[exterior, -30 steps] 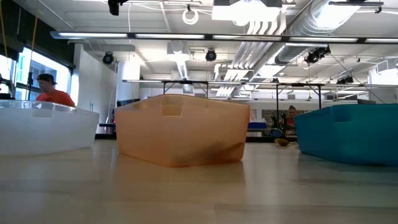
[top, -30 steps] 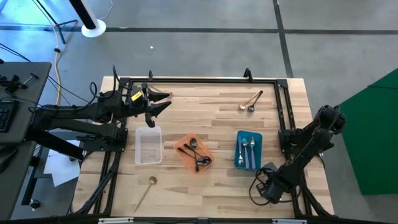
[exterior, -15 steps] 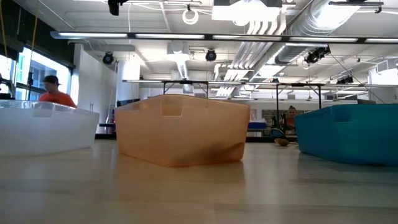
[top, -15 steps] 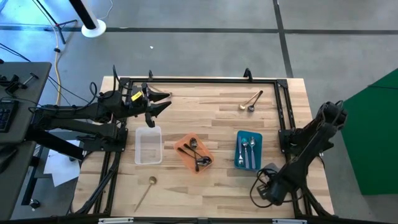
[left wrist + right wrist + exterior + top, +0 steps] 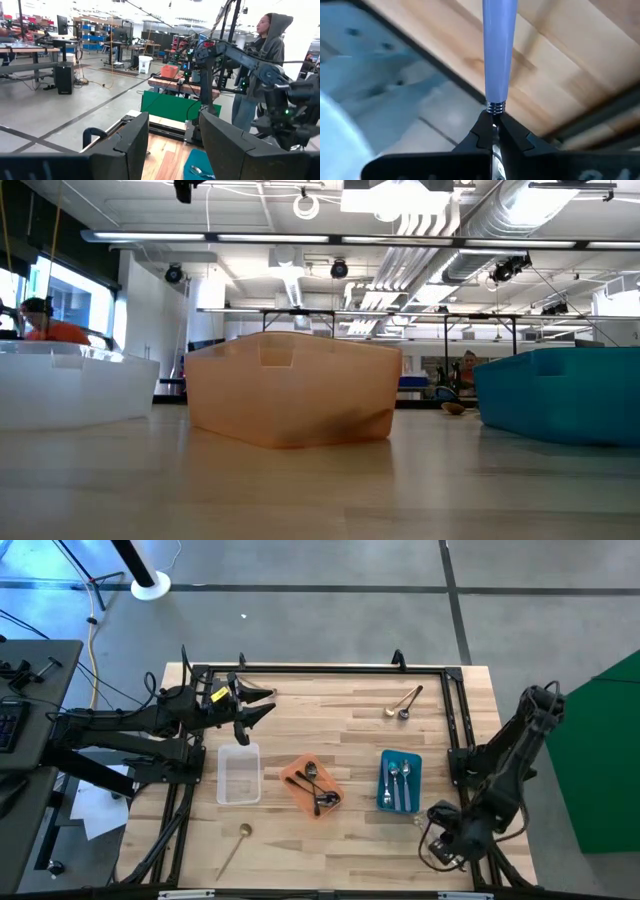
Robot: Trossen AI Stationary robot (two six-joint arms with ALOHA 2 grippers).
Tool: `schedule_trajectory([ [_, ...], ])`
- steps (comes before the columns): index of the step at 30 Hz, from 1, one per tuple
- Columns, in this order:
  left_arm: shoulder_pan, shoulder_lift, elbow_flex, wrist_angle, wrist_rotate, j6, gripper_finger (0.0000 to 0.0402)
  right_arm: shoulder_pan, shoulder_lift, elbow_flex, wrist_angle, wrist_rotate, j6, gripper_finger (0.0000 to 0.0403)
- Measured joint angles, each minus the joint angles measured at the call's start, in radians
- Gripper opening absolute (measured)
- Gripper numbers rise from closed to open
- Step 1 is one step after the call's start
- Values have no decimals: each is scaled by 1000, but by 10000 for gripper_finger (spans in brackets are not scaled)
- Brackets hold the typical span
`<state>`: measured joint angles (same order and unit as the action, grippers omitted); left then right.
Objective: Sort silverware by color (type)
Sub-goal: Put the purple spoon into the blue bin
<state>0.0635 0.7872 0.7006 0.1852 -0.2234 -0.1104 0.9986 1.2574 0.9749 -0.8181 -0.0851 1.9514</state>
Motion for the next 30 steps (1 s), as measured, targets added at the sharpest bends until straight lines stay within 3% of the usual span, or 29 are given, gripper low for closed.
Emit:
schedule_trajectory([
  [6, 0, 0, 0, 0, 0, 0, 165, -45, -79, 0, 96, 218, -157, 0],
  [11, 0, 0, 0, 4, 0, 0, 165, -147, -111, 0, 164, 422, -366, 0],
  [17, 0, 0, 0, 127, 31, -2, 165, -340, -109, 0, 288, 556, -750, 0],
  [22, 0, 0, 0, 178, 33, -66, 165, -527, -109, 0, 496, 578, -1131, 0],
  [30, -14, 30, 2, 180, 75, -197, 165, -741, -109, 0, 732, 425, -1517, 0],
])
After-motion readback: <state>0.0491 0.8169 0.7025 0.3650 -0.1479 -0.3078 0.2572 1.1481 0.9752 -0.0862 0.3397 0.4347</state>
